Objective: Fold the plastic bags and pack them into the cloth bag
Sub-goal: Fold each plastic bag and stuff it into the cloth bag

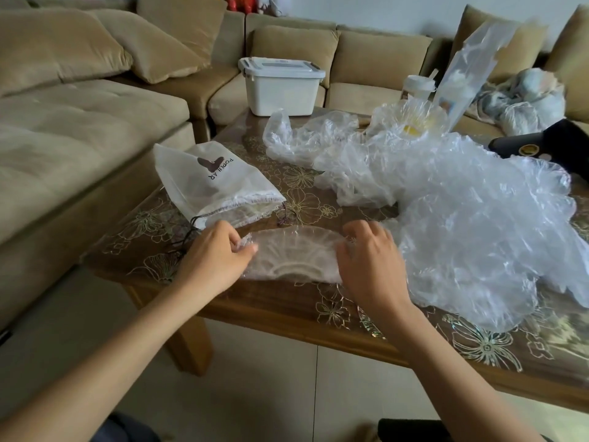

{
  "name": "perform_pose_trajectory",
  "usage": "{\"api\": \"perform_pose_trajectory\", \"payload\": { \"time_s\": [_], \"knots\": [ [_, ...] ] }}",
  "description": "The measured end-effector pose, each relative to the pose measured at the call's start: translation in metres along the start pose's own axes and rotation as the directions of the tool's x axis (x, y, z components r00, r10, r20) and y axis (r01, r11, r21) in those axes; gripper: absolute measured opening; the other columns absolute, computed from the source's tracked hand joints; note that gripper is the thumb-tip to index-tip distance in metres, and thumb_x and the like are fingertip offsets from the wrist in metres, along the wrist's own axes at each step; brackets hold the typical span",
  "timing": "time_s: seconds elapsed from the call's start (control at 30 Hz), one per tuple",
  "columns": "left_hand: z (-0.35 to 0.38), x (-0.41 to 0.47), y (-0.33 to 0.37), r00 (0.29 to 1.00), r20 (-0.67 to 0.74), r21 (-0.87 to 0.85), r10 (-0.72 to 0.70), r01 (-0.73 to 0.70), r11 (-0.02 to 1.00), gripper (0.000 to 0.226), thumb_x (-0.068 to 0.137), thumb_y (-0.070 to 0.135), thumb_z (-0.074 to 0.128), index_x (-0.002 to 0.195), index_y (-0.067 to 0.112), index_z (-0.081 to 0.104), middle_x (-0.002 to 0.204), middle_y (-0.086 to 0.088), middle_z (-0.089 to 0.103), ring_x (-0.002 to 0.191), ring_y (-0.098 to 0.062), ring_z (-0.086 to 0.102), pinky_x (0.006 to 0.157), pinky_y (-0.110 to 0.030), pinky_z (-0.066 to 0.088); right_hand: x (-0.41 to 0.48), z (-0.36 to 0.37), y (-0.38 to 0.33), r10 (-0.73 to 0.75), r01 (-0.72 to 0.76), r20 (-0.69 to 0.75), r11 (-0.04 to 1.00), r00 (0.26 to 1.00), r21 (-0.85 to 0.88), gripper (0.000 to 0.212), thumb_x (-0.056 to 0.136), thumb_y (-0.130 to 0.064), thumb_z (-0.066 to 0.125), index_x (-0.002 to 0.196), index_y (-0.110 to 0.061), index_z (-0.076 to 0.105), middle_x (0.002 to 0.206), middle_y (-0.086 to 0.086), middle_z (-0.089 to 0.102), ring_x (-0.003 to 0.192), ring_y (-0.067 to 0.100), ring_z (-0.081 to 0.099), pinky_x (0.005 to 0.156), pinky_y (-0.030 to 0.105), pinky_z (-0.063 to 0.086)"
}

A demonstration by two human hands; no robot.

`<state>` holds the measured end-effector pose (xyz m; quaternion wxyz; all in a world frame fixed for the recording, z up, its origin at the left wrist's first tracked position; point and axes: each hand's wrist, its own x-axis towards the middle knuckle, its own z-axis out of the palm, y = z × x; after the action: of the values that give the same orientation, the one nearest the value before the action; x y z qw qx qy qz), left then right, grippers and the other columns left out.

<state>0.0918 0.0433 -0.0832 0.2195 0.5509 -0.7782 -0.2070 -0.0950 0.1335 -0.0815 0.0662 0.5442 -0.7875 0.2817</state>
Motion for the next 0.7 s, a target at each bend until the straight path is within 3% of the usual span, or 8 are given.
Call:
{"api": "perform_pose_trajectory", "payload": {
  "time_s": [0.1,0.2,0.27,0.33,0.4,0.5,0.6,0.7],
  "knots": [
    [-0.001,-0.017,0.006,0.930,-0.235,0.214,0.284,-0.235,0.948,0.036,0.088,0.028,0.059,0.114,0.003,0.056,0.107,-0.012,0.061,0.096,-0.029,0.060,0.077,-0.033,0.046,-0.001,-0.003,-0.018,-0.155,0.193,-0.219,0.967,0.963,0.165,0.022,0.089,-0.006,0.050,0.105,-0.003,0.064,0.101,0.009,0.066,0.094,0.023,0.058,0.082,0.027,0.043],
    [0.011,-0.020,0.016,0.828,-0.165,0.239,0.536,-0.493,0.836,0.038,0.089,0.014,0.049,0.123,-0.002,0.056,0.123,-0.017,0.060,0.117,-0.033,0.055,0.102,-0.037,0.034,0.000,0.010,-0.033,-0.287,0.310,-0.126,0.921,0.950,0.236,0.033,0.086,-0.002,0.044,0.113,0.000,0.063,0.113,0.014,0.066,0.107,0.026,0.060,0.095,0.033,0.046],
    [0.020,-0.015,0.019,0.857,0.040,0.207,0.514,-0.510,0.835,0.044,0.097,0.017,0.041,0.140,0.004,0.041,0.146,-0.010,0.041,0.140,-0.025,0.029,0.115,-0.036,0.012,-0.002,0.025,-0.033,-0.364,0.352,0.032,0.916,0.931,0.192,0.040,0.087,-0.006,0.041,0.123,0.000,0.058,0.126,0.016,0.060,0.122,0.029,0.053,0.106,0.037,0.037],
    [0.027,-0.007,0.012,0.907,0.196,0.259,0.373,-0.415,0.872,0.051,0.102,0.029,0.026,0.150,0.011,0.018,0.157,-0.002,0.016,0.146,-0.017,0.004,0.117,-0.035,-0.002,-0.003,0.035,-0.026,-0.348,0.331,0.201,0.937,0.916,0.113,0.042,0.097,-0.015,0.036,0.137,-0.006,0.047,0.142,0.013,0.046,0.137,0.028,0.035,0.115,0.037,0.021],
    [0.029,-0.001,0.006,0.933,0.284,0.289,0.219,-0.301,0.909,0.057,0.101,0.039,0.016,0.151,0.014,0.006,0.159,-0.001,0.004,0.146,-0.015,-0.004,0.118,-0.036,-0.004,-0.002,0.037,-0.017,-0.244,0.242,0.342,0.969,0.907,0.052,0.046,0.104,-0.028,0.027,0.147,-0.013,0.030,0.154,0.008,0.027,0.145,0.023,0.015,0.117,0.034,0.006],
    [0.027,0.003,0.001,0.932,0.338,0.278,0.132,-0.233,0.932,0.064,0.098,0.050,0.010,0.151,0.016,-0.002,0.159,0.000,-0.008,0.145,-0.014,-0.010,0.118,-0.037,-0.008,0.002,0.032,-0.008,-0.151,0.200,0.476,0.978,0.866,-0.054,0.060,0.100,-0.049,0.019,0.151,-0.019,0.012,0.159,0.004,0.006,0.146,0.019,-0.003,0.118,0.036,-0.004],
    [0.027,-0.002,-0.001,0.932,0.343,0.332,0.118,-0.237,0.913,0.067,0.096,0.054,0.008,0.151,0.017,-0.003,0.158,0.001,-0.013,0.144,-0.014,-0.014,0.116,-0.038,-0.011,0.004,0.027,0.000,-0.096,0.177,0.567,0.980,0.818,-0.090,0.070,0.094,-0.060,0.013,0.152,-0.022,0.001,0.159,0.001,-0.007,0.145,0.016,-0.013,0.118,0.036,-0.010],
    [0.027,-0.004,0.003,0.962,0.241,0.237,0.131,-0.189,0.953,0.062,0.098,0.049,0.028,0.145,0.010,0.023,0.158,-0.006,0.009,0.145,-0.018,0.004,0.117,-0.039,0.000,0.003,0.022,0.004,-0.079,0.147,0.563,0.986,0.823,-0.077,0.073,0.093,-0.061,0.014,0.152,-0.020,0.002,0.159,0.001,-0.006,0.145,0.015,-0.012,0.118,0.034,-0.009]
  ]
}}
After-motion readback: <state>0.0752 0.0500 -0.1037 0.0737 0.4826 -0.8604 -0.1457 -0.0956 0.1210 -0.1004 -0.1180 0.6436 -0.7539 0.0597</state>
